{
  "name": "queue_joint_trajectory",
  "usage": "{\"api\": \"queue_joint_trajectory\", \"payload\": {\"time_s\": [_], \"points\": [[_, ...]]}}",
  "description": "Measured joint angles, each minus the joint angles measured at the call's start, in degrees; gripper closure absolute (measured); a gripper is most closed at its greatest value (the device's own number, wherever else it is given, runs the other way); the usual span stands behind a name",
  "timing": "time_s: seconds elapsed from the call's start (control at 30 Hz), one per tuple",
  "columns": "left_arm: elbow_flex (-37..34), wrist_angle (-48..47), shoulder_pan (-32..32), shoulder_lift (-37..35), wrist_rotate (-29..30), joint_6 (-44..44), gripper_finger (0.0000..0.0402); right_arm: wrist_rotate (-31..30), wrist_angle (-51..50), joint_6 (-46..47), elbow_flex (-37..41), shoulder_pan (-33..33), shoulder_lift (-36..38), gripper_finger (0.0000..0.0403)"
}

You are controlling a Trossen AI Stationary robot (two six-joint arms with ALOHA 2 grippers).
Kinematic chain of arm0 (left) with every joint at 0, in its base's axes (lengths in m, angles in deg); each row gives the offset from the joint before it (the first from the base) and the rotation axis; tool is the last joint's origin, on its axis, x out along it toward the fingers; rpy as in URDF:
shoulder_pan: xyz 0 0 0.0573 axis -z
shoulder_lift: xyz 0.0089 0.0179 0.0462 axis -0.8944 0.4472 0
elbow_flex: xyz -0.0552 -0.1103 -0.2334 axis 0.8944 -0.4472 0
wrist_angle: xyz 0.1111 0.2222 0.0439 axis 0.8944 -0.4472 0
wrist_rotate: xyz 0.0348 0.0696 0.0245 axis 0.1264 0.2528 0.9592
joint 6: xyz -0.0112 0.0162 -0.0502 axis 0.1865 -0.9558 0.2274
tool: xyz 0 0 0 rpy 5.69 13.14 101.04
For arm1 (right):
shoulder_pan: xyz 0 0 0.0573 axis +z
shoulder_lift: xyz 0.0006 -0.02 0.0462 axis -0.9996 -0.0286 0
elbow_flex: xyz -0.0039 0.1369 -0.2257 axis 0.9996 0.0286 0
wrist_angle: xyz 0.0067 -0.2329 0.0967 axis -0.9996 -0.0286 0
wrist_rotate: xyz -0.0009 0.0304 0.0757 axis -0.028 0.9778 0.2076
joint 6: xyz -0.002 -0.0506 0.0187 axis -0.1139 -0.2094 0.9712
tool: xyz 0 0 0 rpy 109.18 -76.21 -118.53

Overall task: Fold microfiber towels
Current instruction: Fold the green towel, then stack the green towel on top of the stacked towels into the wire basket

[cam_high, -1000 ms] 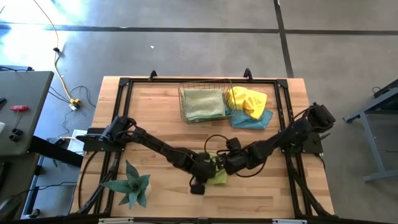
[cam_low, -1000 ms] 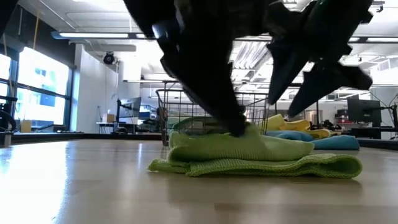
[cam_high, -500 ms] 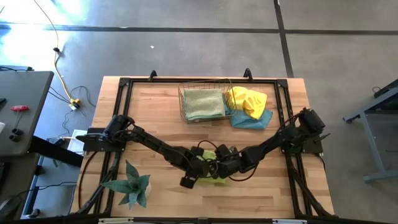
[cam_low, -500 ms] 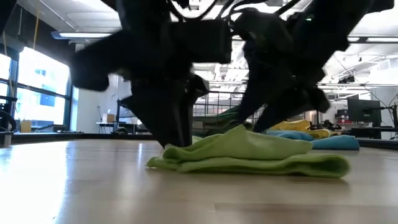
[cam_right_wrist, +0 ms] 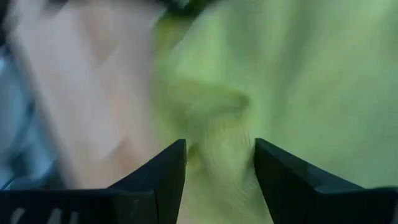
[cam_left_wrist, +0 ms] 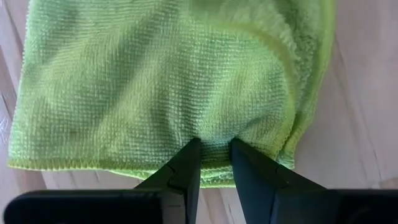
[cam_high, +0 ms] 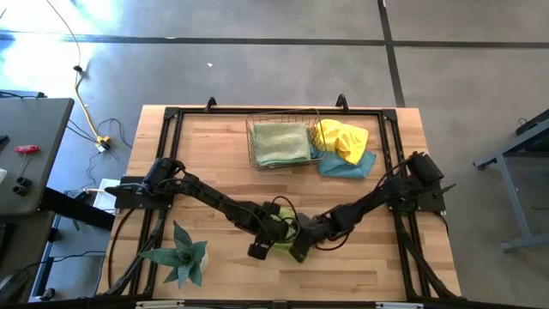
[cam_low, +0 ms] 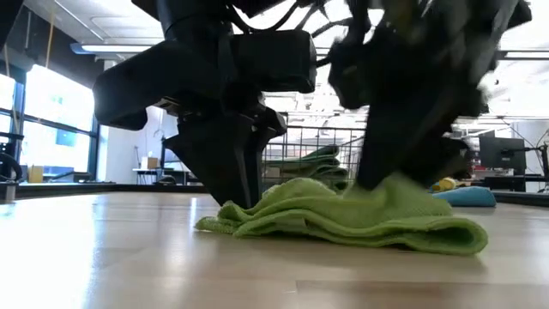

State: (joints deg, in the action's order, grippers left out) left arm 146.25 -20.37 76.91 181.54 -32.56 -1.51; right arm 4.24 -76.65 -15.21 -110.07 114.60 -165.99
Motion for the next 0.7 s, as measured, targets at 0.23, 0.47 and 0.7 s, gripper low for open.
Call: {"api": "queue_joint_trajectory", "payload": {"time_s": [0.23, 0.47, 0.7], "points": [[0.0, -0.2, -0.2, 0.0, -0.5, 0.1, 0.0321, 10.8, 0.9, 2.5, -0.3, 4.4, 2.6, 0.0224], [0.1, -0.8, -0.1, -0.8, -2.3, 1.6, 0.0321, 4.8, -6.0, 7.3, -0.3, 8.6, 6.4, 0.0224], [1.2, 0.9, 0.7, -3.8, -2.6, 0.7, 0.0321, -5.9, -17.9, 18.6, -0.2, 16.2, 14.8, 0.0224]]}}
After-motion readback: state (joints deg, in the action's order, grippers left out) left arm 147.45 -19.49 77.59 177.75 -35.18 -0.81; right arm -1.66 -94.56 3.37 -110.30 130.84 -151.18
